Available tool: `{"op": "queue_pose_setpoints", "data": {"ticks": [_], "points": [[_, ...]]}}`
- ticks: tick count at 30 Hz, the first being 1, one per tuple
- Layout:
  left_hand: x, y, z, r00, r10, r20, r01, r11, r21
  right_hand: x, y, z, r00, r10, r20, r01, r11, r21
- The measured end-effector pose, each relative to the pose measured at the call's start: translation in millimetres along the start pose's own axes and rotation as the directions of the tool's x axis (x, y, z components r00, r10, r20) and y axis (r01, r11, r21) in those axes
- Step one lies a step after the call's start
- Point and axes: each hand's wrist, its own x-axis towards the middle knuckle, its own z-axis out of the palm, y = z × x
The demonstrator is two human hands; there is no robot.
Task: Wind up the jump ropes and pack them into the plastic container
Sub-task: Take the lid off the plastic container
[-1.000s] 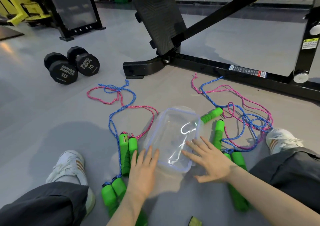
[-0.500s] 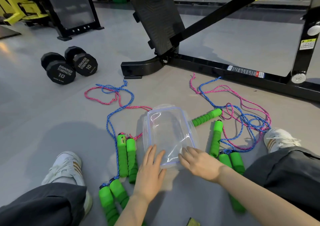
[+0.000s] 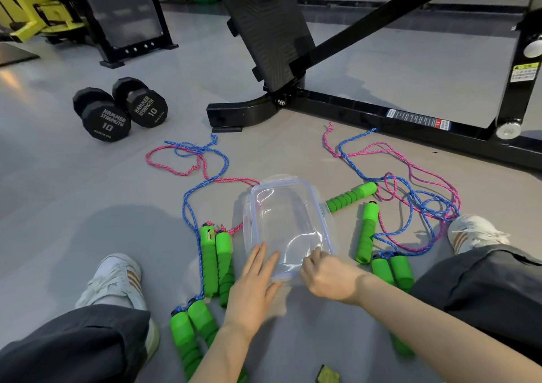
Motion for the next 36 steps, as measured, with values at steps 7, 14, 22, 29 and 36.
{"op": "queue_pose_setpoints", "data": {"ticks": [7, 14, 22, 29, 36], "points": [[4.3, -0.6, 1.1, 0.999, 0.045, -0.010, -0.045, 0.998, 0.052, 7.6, 7.2, -16.9, 0.987, -0.072, 0.145, 0.079, 0.996, -0.045], [8.3, -11.3, -0.3, 0.983, 0.181, -0.003, -0.180, 0.977, 0.119, -3.3, 10.3, -15.9, 0.986, -0.054, 0.161, 0.055, 0.998, 0.000], [22.3, -0.5, -8.6, 0.905, 0.412, 0.111, -0.425, 0.847, 0.319, 1.1, 9.3, -9.3, 0.974, -0.122, 0.189, 0.108, 0.991, 0.080], [8.3, 7.2, -20.1, 0.946, 0.290, 0.146, -0.317, 0.924, 0.213, -19.9, -1.6, 21.9, 0.998, 0.031, -0.055, -0.016, 0.967, 0.254], [2.4, 19.0, -24.8, 0.955, 0.278, 0.104, -0.289, 0.949, 0.123, -39.4, 22.8, 27.2, 0.979, 0.203, 0.034, -0.200, 0.898, 0.391]]}}
